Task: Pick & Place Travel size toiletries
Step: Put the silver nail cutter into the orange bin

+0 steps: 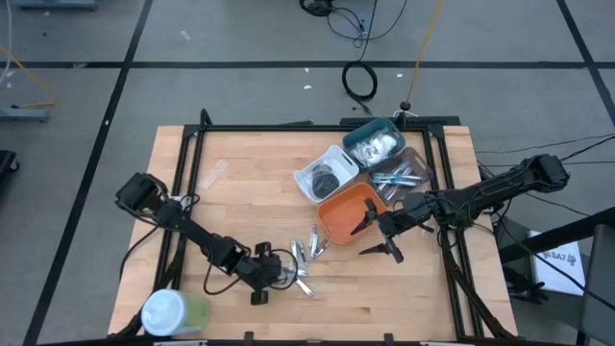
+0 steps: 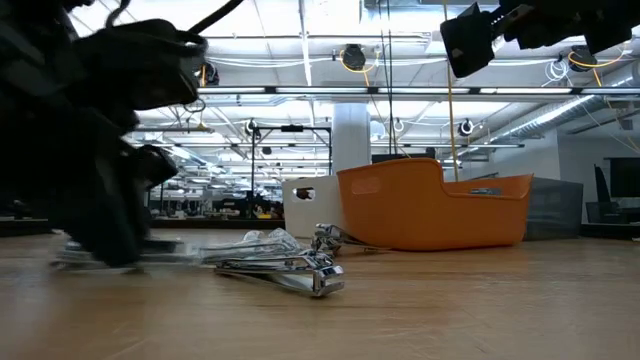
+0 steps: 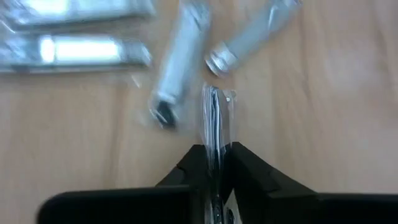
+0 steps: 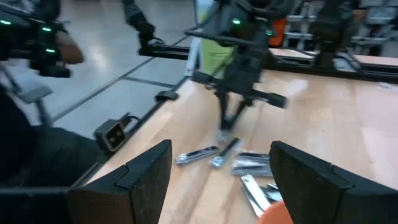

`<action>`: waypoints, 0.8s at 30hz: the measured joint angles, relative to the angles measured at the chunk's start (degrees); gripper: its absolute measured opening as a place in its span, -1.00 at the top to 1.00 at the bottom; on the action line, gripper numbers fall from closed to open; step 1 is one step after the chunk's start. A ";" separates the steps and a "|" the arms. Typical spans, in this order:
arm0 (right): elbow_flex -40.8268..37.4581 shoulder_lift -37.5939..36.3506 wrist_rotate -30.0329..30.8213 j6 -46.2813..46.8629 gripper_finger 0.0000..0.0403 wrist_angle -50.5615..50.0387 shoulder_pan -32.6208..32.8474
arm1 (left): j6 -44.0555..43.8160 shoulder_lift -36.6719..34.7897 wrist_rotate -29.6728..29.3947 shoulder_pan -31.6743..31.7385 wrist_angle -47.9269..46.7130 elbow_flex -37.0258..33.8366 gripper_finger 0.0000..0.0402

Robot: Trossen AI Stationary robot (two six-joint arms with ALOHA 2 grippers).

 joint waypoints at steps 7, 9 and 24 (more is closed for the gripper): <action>0.00 -3.85 3.52 -0.15 -0.27 -4.25 -0.08 | 3.96 -7.73 -0.36 0.46 0.16 -0.07 0.88; 0.00 -4.38 3.52 0.05 -0.27 -4.78 -0.08 | 5.90 -9.68 -2.58 0.39 -0.01 -0.07 0.83; 0.00 -10.52 3.17 -1.18 -0.27 -9.03 -0.08 | 25.50 -14.29 -17.92 6.11 22.07 0.01 0.83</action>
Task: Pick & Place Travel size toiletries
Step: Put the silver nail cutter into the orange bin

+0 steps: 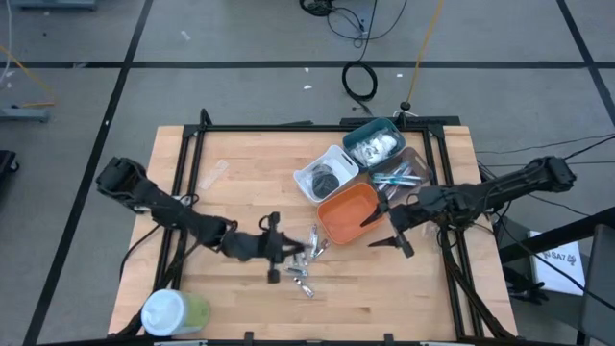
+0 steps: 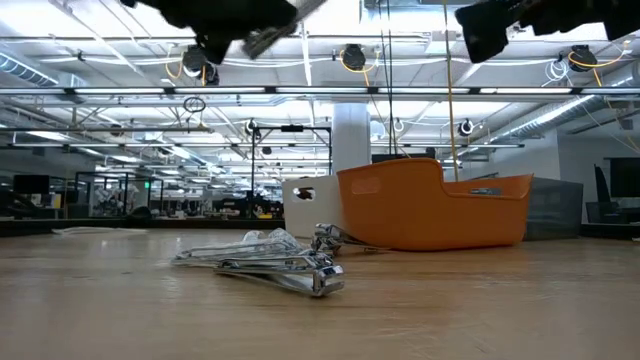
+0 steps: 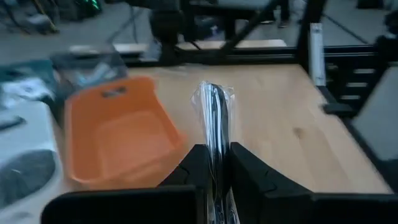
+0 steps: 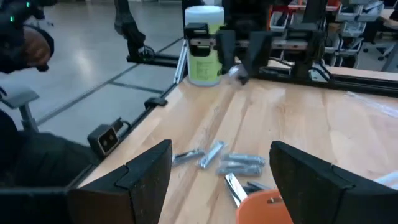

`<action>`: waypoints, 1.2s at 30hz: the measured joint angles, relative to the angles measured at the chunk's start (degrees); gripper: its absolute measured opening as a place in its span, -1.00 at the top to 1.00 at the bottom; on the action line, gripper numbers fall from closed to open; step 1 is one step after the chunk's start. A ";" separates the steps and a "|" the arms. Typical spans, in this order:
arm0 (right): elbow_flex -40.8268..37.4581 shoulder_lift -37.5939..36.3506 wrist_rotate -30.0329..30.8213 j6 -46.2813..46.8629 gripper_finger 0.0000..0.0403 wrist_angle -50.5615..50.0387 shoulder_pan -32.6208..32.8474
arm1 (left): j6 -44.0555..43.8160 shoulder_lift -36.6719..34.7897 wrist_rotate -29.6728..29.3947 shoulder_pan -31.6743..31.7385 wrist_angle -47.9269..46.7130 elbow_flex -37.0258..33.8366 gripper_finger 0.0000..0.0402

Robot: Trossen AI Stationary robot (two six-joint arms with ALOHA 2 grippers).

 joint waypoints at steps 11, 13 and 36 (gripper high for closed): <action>0.00 -14.99 2.49 -1.33 -0.27 -15.21 0.00 | 4.22 1.62 1.19 10.38 13.89 -0.01 0.88; 0.00 -17.59 3.67 -0.88 -0.27 -18.37 -0.02 | 4.28 3.47 2.75 12.00 17.68 -0.01 0.88; 0.00 -36.43 11.87 3.41 -0.27 -29.63 0.11 | -1.02 29.13 6.31 20.89 -0.83 33.12 0.83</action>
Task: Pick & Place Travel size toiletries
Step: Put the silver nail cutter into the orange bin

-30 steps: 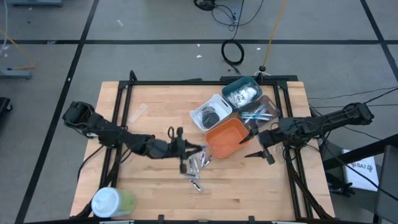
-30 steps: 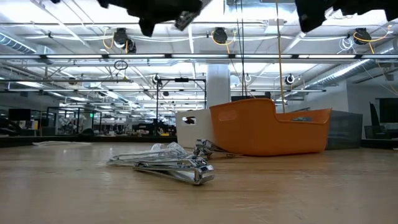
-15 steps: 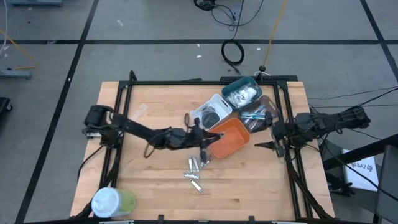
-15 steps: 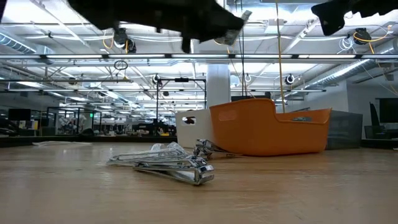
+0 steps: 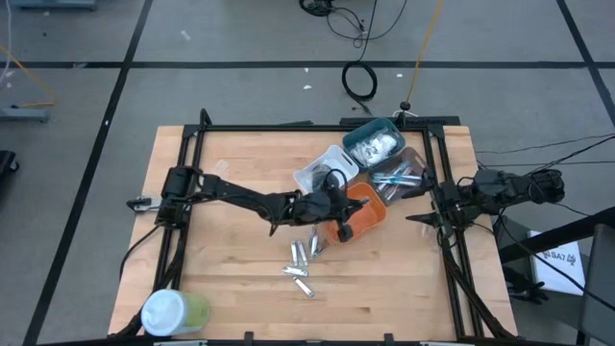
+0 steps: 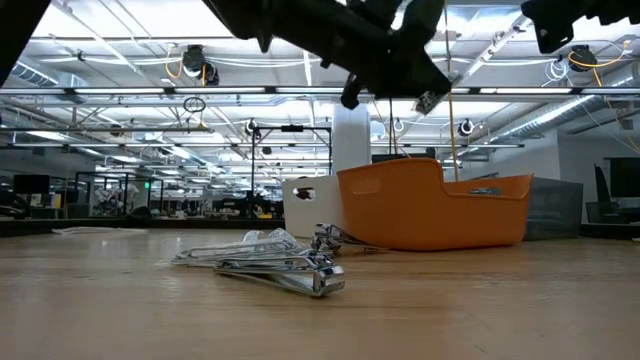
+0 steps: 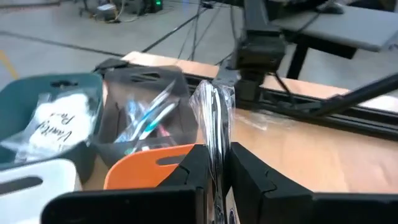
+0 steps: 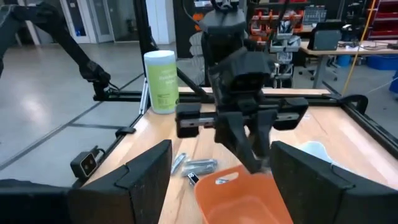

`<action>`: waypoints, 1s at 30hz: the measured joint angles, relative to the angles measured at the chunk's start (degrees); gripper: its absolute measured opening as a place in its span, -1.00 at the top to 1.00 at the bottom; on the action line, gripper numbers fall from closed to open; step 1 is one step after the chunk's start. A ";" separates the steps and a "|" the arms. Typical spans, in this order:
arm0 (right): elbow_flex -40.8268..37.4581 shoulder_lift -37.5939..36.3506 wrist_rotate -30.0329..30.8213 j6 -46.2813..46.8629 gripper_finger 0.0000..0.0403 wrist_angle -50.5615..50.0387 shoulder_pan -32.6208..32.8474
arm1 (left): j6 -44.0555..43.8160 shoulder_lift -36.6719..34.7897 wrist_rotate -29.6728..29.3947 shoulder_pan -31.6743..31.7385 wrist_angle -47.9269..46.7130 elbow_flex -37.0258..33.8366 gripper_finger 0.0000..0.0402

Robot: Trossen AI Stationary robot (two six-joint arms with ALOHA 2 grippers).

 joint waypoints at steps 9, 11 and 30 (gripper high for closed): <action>-3.47 -1.42 0.02 1.52 -0.27 0.53 0.00 | -9.77 1.98 -2.22 1.88 -6.50 0.06 0.78; -4.49 -1.52 0.02 1.52 -0.27 1.51 0.00 | -9.94 2.30 -2.03 1.92 -6.96 0.06 0.78; -5.46 -1.54 0.04 0.90 -0.27 4.63 0.00 | -12.63 3.12 2.35 1.26 -7.19 0.04 0.77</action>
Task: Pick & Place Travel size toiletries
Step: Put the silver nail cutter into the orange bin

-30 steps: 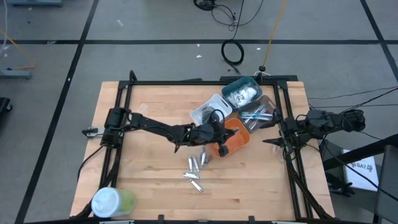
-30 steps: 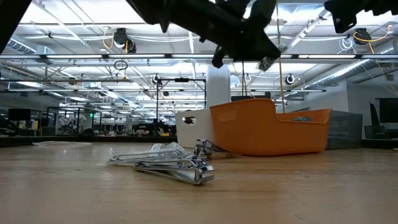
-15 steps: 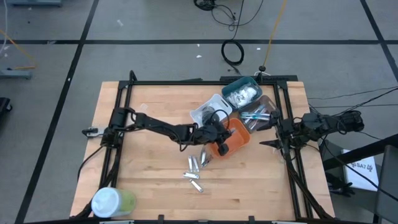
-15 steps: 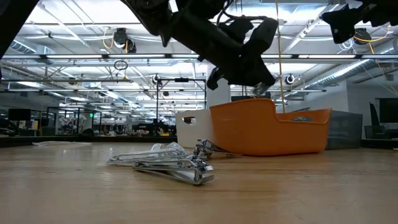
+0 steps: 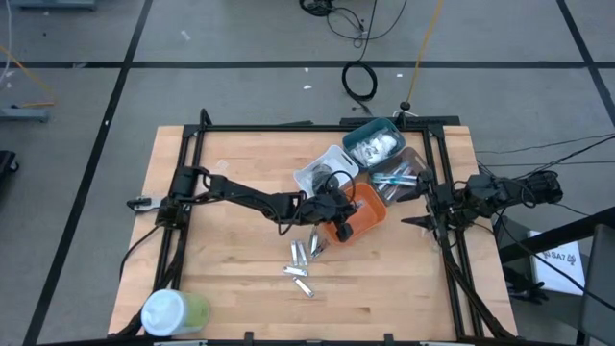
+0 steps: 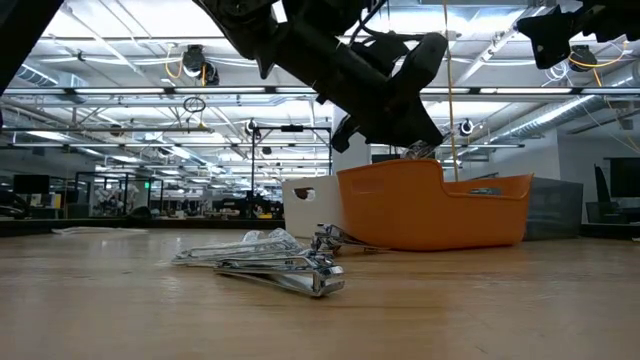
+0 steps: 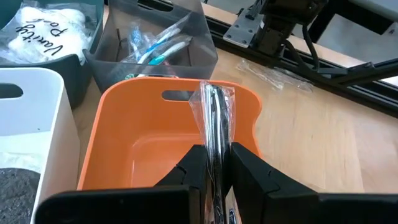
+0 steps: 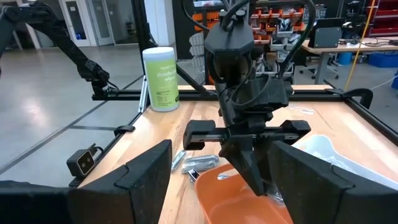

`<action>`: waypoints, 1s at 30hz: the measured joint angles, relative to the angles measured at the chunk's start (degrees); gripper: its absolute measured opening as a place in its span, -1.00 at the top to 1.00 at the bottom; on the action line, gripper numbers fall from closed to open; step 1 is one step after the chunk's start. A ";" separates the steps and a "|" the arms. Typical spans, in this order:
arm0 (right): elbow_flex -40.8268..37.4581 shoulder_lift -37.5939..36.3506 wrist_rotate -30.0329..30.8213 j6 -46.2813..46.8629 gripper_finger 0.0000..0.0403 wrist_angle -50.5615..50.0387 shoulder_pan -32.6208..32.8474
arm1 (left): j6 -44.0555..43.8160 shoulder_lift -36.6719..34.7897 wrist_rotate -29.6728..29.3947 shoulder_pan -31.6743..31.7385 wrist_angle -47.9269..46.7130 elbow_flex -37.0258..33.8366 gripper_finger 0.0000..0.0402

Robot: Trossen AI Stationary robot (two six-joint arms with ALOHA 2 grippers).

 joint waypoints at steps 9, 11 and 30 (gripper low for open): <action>0.00 0.00 0.00 0.00 -0.27 -0.02 0.00 | -1.63 0.00 0.07 0.00 0.17 0.00 0.59; 0.00 0.00 0.00 0.00 -0.27 -0.02 0.00 | -1.59 0.00 0.07 0.00 0.07 0.00 0.44; 0.00 0.02 0.24 0.06 -0.27 -1.20 0.00 | -8.37 -17.56 -0.61 -6.28 -38.39 0.04 -0.04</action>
